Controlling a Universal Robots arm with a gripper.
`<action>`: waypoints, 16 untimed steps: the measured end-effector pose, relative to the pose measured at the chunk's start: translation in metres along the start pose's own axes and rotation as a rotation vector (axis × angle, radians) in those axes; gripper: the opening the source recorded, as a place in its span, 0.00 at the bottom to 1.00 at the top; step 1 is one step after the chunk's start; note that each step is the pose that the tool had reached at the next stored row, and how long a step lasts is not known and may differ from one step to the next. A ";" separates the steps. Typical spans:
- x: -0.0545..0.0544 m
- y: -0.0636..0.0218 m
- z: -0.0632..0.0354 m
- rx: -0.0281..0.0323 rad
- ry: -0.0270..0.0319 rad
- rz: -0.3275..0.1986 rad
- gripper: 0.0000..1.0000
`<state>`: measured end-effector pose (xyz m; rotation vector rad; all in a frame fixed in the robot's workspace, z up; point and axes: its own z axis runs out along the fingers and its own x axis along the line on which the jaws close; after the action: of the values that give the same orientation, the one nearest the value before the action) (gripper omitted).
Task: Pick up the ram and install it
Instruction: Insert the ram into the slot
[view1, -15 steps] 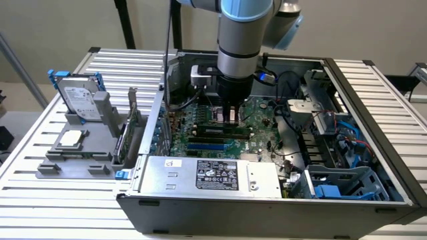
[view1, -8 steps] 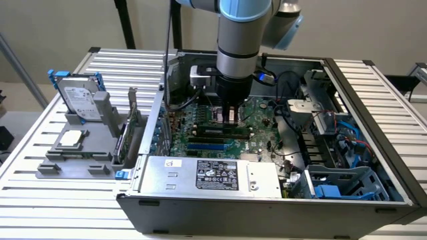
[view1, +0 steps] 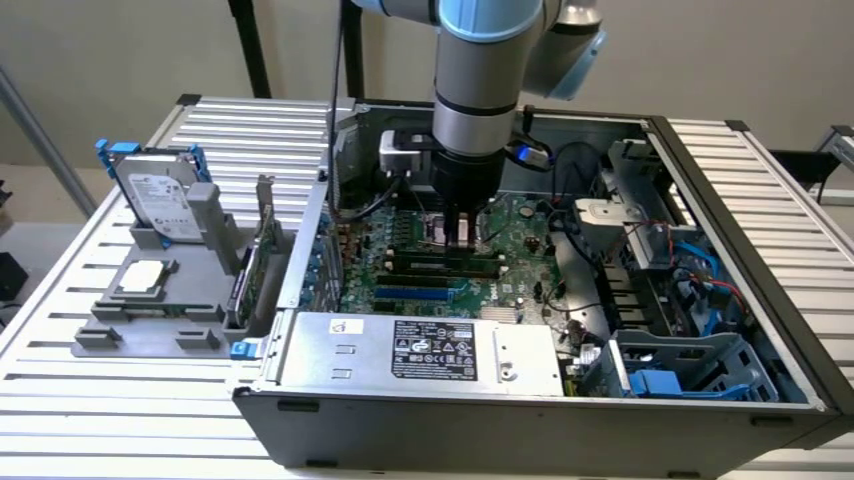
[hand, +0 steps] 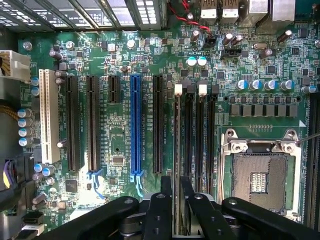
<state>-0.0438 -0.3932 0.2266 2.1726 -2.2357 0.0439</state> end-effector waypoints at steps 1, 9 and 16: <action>0.000 -0.0001 -0.0027 0.0000 -0.0001 0.000 0.21; 0.001 0.0009 -0.0247 -0.0003 -0.0125 0.000 0.19; 0.001 0.0010 -0.0247 -0.0005 -0.0156 0.000 0.11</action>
<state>-0.0450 -0.3934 0.2513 2.1804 -2.2436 0.0265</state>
